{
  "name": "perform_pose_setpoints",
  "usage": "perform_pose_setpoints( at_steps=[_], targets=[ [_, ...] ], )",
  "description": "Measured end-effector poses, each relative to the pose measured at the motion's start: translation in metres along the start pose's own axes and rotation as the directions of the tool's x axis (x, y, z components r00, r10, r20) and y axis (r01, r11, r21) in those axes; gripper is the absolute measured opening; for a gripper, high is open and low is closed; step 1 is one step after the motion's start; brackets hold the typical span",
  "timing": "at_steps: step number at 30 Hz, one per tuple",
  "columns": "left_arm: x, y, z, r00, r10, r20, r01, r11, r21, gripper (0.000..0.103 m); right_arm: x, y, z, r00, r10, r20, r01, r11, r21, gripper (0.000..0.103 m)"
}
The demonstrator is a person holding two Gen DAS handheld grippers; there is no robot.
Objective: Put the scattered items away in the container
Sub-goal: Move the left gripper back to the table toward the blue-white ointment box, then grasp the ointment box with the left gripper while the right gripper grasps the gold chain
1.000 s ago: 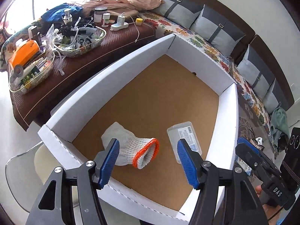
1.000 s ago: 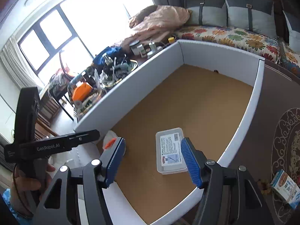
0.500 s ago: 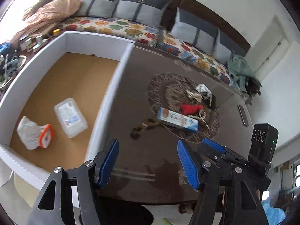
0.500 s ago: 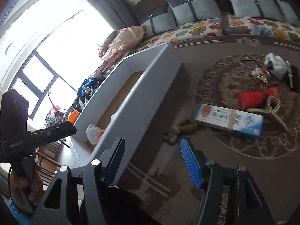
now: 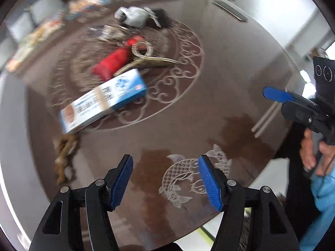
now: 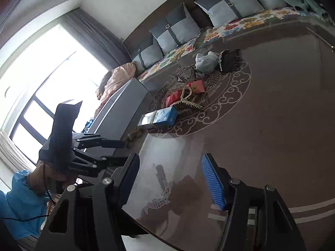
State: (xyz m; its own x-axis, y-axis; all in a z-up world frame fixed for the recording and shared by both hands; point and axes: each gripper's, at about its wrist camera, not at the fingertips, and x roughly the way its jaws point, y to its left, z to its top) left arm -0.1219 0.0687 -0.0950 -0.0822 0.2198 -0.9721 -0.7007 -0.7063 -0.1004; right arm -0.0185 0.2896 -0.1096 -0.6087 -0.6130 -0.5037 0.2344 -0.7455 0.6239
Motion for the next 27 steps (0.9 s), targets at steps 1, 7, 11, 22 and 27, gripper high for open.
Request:
perform_pose_setpoints(
  at_steps=[1,7,11,22,27],
  targets=[
    [0.002,0.005,0.008,1.0,0.009,-0.013,-0.008,1.0,0.009,0.064,0.001,0.005,0.002,1.0,0.004,0.008,-0.004,1.0,-0.016,0.063],
    [0.01,0.033,0.052,0.986,0.159,-0.047,-0.151,0.98,0.132,0.064,0.015,0.019,0.004,0.999,0.044,-0.02,-0.045,0.997,-0.07,0.063],
    [0.022,0.043,0.067,0.986,0.15,-0.067,-0.136,0.974,0.181,0.064,0.026,0.02,-0.001,0.996,0.059,-0.06,-0.064,0.995,-0.071,0.063],
    [0.033,0.065,0.06,0.988,0.143,-0.055,-0.124,0.958,0.259,0.064,0.052,0.01,-0.012,0.988,0.076,-0.132,-0.078,0.997,-0.011,0.063],
    [0.036,0.07,0.063,0.991,0.128,-0.029,-0.117,0.963,0.243,0.065,0.054,0.01,-0.016,0.986,0.081,-0.146,-0.084,0.996,-0.014,0.063]
  ],
)
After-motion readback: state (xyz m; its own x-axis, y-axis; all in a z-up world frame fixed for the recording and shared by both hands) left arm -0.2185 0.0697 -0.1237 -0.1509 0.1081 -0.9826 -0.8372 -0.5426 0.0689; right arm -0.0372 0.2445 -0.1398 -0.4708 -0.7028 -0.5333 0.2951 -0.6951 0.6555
